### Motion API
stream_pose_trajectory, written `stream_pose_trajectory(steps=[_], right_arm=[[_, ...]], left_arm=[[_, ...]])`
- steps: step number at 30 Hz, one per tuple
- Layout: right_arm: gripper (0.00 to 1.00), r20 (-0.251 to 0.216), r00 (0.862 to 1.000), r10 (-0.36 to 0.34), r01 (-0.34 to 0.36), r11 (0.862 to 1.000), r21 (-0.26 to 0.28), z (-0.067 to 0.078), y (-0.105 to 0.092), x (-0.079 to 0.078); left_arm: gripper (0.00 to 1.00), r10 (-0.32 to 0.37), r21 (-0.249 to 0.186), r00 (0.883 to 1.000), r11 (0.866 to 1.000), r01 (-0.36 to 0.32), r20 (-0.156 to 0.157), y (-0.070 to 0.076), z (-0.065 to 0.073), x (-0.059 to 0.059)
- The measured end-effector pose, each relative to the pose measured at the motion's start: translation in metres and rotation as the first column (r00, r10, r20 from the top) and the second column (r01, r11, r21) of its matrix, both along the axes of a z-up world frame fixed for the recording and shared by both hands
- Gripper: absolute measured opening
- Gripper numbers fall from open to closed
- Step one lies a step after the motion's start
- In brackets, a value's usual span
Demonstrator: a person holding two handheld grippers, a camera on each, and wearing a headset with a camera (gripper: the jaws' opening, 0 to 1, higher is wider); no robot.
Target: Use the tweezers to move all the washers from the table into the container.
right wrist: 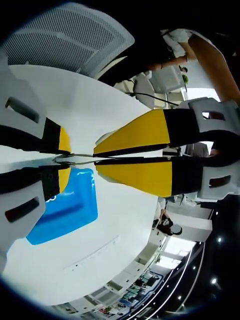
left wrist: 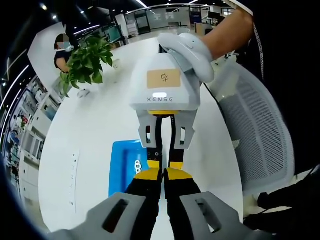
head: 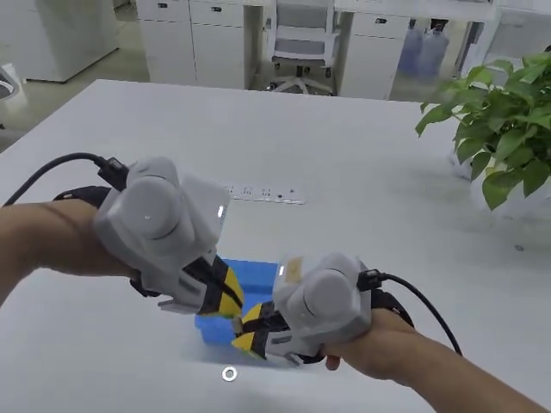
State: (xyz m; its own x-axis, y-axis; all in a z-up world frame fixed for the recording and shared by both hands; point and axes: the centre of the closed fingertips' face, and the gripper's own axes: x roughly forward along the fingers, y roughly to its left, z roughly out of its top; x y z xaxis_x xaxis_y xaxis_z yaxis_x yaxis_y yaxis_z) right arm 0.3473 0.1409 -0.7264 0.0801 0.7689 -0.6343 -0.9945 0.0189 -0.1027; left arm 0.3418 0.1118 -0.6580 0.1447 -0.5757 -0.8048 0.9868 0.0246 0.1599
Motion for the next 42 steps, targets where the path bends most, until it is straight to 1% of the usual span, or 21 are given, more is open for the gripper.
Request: stream_pose_trajectory(steps=[9, 23, 31, 42], right_arm=[[0.10, 0.012, 1.000, -0.005, 0.005, 1.000, -0.004, 0.003, 0.001, 0.016], [0.10, 0.013, 1.000, 0.009, -0.009, 1.000, 0.004, -0.003, 0.008, 0.034], [0.10, 0.011, 1.000, 0.012, -0.012, 1.000, 0.007, -0.010, 0.013, 0.043], [0.10, -0.002, 1.000, 0.019, -0.019, 1.000, 0.003, -0.023, 0.014, 0.054]], left_arm=[[0.06, 0.001, -0.001, 1.000, 1.000, -0.001, 0.016, 0.001, 0.002, 0.016], [0.06, 0.010, 0.004, 1.000, 1.000, -0.010, 0.020, 0.007, -0.002, 0.030], [0.06, 0.016, 0.008, 1.000, 1.000, -0.016, 0.024, 0.011, -0.009, 0.041], [0.06, 0.021, 0.009, 1.000, 1.000, -0.021, 0.016, 0.013, -0.022, 0.052]])
